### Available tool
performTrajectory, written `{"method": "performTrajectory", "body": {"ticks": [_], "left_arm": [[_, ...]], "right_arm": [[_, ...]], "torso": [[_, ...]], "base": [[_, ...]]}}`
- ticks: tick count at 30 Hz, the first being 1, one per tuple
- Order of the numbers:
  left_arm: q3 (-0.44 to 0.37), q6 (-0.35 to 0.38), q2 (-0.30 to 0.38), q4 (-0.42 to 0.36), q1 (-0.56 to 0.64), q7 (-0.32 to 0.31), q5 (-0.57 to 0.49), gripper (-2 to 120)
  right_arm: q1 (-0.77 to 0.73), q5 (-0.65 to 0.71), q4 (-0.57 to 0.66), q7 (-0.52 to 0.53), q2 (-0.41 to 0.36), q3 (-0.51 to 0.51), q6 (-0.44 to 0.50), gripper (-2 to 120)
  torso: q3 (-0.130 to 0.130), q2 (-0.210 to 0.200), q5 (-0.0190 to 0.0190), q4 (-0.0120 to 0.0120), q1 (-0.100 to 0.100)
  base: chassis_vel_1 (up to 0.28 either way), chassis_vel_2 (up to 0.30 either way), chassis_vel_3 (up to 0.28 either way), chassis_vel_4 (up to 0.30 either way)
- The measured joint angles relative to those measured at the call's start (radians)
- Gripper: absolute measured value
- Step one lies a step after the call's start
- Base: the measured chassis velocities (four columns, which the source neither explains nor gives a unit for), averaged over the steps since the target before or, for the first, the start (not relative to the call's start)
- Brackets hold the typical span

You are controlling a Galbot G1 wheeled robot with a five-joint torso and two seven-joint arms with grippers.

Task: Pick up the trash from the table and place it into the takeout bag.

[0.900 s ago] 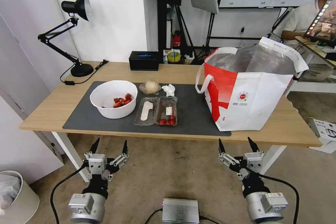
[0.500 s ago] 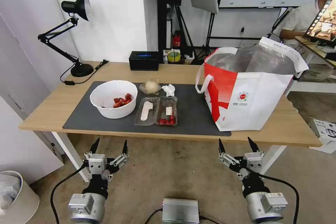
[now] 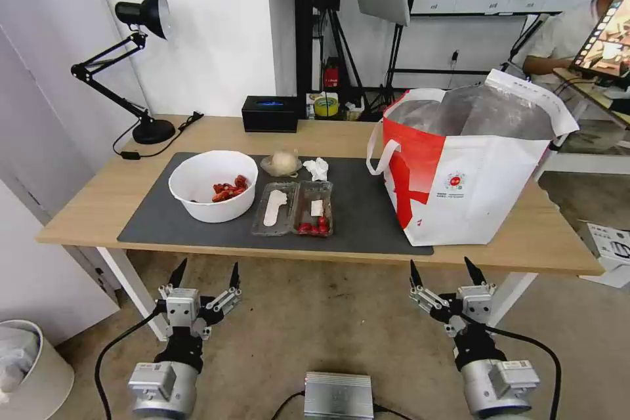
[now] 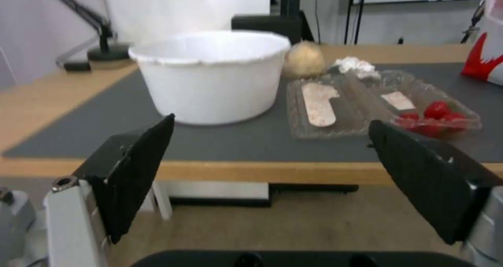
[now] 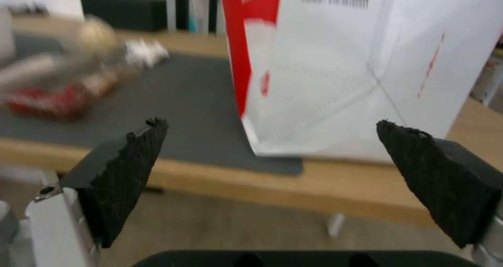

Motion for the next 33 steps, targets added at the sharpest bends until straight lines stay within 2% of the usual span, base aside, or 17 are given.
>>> {"method": "performTrajectory", "body": {"ticks": [1, 7, 10, 11, 13, 15, 16, 18, 19, 20, 22, 25, 33], "left_arm": [[0.005, 0.03, 0.006, 0.0, -0.011, -0.011, -0.022, 100], [0.014, 0.076, 0.014, 0.001, -0.028, -0.027, -0.056, 100], [0.028, 0.152, 0.028, 0.004, -0.052, -0.055, -0.11, 100], [0.028, 0.152, 0.028, 0.004, -0.052, -0.055, -0.11, 100], [0.039, 0.207, 0.038, 0.006, -0.071, -0.075, -0.15, 100], [0.042, 0.217, 0.04, 0.007, -0.078, -0.079, -0.157, 100], [0.041, 0.216, 0.04, 0.006, -0.078, -0.081, -0.156, 100], [0.061, 0.301, 0.055, 0.011, -0.103, -0.111, -0.219, 100], [0.061, 0.301, 0.055, 0.011, -0.103, -0.111, -0.219, 100], [0.069, 0.334, 0.061, 0.013, -0.113, -0.124, -0.242, 100], [0.09, 0.429, 0.077, 0.02, -0.141, -0.16, -0.31, 100], [0.11, 0.466, 0.075, 0.028, -0.148, -0.173, -0.336, 100], [0.122, 0.471, 0.071, 0.028, -0.153, -0.177, -0.381, 100]], "right_arm": [[0.006, -0.004, 0.004, -0.002, -0.01, 0.008, -0.043, 100], [0.018, -0.009, 0.005, -0.005, -0.021, 0.016, -0.095, 100], [0.034, -0.017, 0.006, -0.011, -0.037, 0.029, -0.172, 100], [0.034, -0.017, 0.006, -0.011, -0.037, 0.029, -0.172, 100], [0.038, -0.02, 0.004, -0.012, -0.043, 0.029, -0.188, 100], [0.04, -0.021, 0.0, -0.013, -0.045, 0.026, -0.19, 100], [0.041, -0.022, -0.004, -0.013, -0.047, 0.023, -0.19, 100], [0.041, -0.024, -0.008, -0.013, -0.047, 0.019, -0.19, 100], [0.041, -0.024, -0.008, -0.013, -0.047, 0.019, -0.19, 100], [0.041, -0.025, -0.009, -0.013, -0.047, 0.018, -0.189, 100], [0.041, -0.026, -0.01, -0.014, -0.048, 0.015, -0.188, 100], [0.042, -0.026, -0.01, -0.014, -0.049, 0.013, -0.186, 100], [0.052, -0.022, -0.009, -0.017, -0.054, 0.002, -0.178, 100]], "torso": [[0.0, 0.0, 0.0, -0.0001, 0.0], [0.0, 0.0, 0.0, 0.0, 0.0], [0.0, 0.0, -0.0001, 0.0001, 0.0], [0.0, 0.0, -0.0001, 0.0001, 0.0], [0.0, 0.0, 0.0, 0.0, 0.0], [0.0, 0.0, -0.0001, -0.0005, 0.0], [0.0, 0.0, 0.0002, 0.0002, 0.0], [0.0, 0.0, 0.0, -0.0001, 0.0], [0.0, 0.0, 0.0, -0.0001, 0.0], [0.0, 0.0, 0.0, -0.0001, 0.0], [0.0, 0.0, 0.0, -0.0001, 0.0], [0.0, 0.0, -0.0003, -0.0001, 0.0], [0.0, 0.0, -0.0001, 0.0, 0.0]], "base": [[0.0, 0.0, 0.0, 0.0], [0.0, 0.0, 0.0, 0.0], [0.0, 0.0, 0.0, 0.0], [0.0, 0.0, 0.0, 0.0], [0.0, 0.0, 0.0, 0.0], [0.0, 0.0, 0.0, 0.0], [0.0, 0.0, 0.0, 0.0], [0.0, 0.0, 0.0, 0.0], [0.0, 0.0, 0.0, 0.0], [0.0, 0.0, 0.0, 0.0], [0.0, 0.0, 0.0, 0.0], [0.0, 0.0, 0.0, 0.0], [0.0, 0.0, 0.0, 0.0]]}}
